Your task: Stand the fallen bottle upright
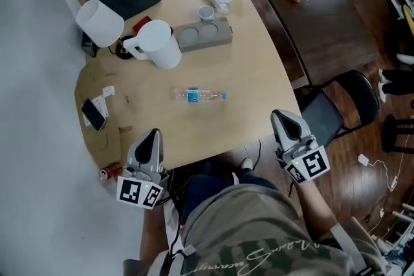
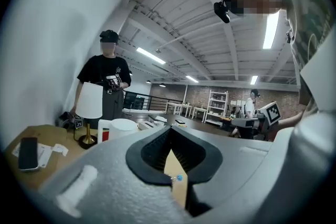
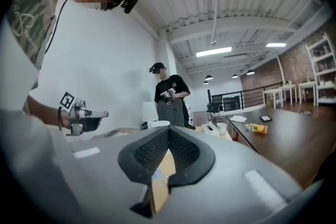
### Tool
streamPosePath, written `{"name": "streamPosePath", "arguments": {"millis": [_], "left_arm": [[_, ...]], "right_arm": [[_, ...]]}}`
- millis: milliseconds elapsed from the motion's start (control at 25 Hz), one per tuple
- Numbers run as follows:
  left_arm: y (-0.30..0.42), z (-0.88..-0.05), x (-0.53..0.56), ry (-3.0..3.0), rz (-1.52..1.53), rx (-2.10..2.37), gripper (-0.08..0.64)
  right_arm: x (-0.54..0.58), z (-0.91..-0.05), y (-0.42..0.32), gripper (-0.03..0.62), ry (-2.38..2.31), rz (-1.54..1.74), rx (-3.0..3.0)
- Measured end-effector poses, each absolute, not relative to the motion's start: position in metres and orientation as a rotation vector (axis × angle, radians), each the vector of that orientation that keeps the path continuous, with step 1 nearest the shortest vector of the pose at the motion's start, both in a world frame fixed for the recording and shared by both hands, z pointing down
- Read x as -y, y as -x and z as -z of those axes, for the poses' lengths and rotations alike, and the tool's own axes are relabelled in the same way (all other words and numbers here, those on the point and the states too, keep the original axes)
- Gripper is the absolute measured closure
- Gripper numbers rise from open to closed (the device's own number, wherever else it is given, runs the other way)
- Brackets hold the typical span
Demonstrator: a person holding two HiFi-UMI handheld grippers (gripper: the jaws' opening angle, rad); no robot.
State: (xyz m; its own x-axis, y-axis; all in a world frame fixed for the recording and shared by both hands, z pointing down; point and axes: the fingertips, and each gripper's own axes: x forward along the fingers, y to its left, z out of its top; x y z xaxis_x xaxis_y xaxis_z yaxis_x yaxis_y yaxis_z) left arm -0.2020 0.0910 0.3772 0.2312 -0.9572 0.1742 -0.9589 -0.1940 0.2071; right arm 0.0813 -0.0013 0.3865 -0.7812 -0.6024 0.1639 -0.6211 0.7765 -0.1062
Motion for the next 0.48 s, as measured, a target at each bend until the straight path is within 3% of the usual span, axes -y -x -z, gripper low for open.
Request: {"name": "streamPosePath", "arguments": {"millis": [160,480], "left_arm": [[0.215,-0.392,-0.077,-2.283,-0.032,1.694,0.557],[0.220,-0.423,-0.041,-2.305,-0.204,1.574,0.555]], "right_arm": [[0.002,-0.374,-0.032,0.588,-0.883,-0.053,2.860],[0.018,-0.386,0.014,0.588,-0.743,-0.185,2.900]]}}
